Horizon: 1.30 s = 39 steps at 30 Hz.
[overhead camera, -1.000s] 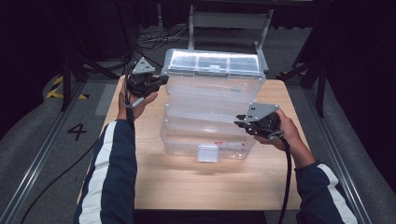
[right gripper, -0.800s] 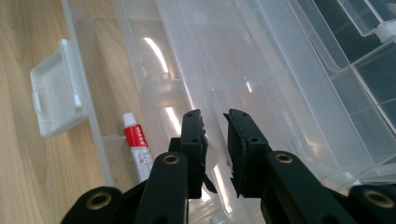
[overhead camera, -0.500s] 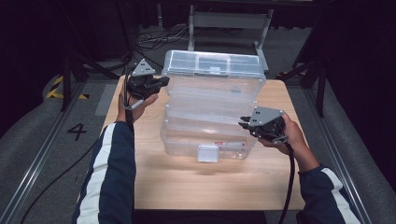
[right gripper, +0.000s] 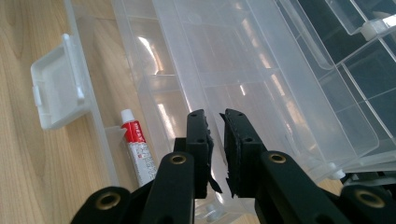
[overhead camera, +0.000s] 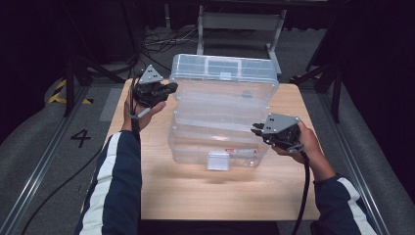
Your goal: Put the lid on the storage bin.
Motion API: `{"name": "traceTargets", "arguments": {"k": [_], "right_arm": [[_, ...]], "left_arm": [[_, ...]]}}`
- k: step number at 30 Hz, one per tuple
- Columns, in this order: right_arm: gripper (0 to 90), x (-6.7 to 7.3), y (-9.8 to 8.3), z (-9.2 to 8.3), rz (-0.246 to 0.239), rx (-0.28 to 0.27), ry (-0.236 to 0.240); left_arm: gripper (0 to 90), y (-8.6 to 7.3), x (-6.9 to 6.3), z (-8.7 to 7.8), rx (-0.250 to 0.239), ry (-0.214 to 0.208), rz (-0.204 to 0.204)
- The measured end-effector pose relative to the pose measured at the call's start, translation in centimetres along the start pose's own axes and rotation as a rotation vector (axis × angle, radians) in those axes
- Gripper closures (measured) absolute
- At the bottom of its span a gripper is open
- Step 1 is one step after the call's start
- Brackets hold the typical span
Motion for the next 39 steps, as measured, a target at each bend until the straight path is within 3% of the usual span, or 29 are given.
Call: {"name": "traceTargets", "arguments": {"k": [5,9,12,21,26,30,39], "right_arm": [[81.5,0.0,-0.1,0.0,0.001,-0.001,0.005],[81.2,0.3,-0.1,0.0,-0.003,0.008,0.01],[81.4,0.3,-0.4,-0.1,0.026,-0.015,0.025],[82.1,0.4,-1.8,-1.2,0.068,-0.047,0.002],[82.0,0.4,-2.3,-1.5,0.099,-0.066,0.016],[82.0,0.4,-2.4,-1.5,0.107,-0.07,0.025],[81.6,0.9,-2.8,-1.2,0.116,-0.055,0.054]], "left_arm": [[87.7,0.0,-0.2,0.1,-0.002,-0.012,-0.004],[88.7,0.2,-0.6,0.1,-0.002,-0.034,0.015],[89.3,0.3,-1.0,0.1,-0.003,-0.03,0.037],[89.8,-0.7,-1.5,-0.4,-0.029,-0.057,0.025],[89.9,-1.3,-1.9,-0.8,-0.04,-0.074,0.023],[90.0,-1.7,-2.2,-1.0,-0.033,-0.097,0.022],[90.0,-3.1,-3.4,-2.0,0.013,-0.127,0.062]]}}
Point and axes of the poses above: each handheld gripper's, and its own axes: z roughly forward along the jaws, y roughly out of its top, x roughly to its left, the point moved 3 cm from there along z, roughly forward along the jaws, and after that the axes turned 4 degrees about x, right-handed, at the moved point
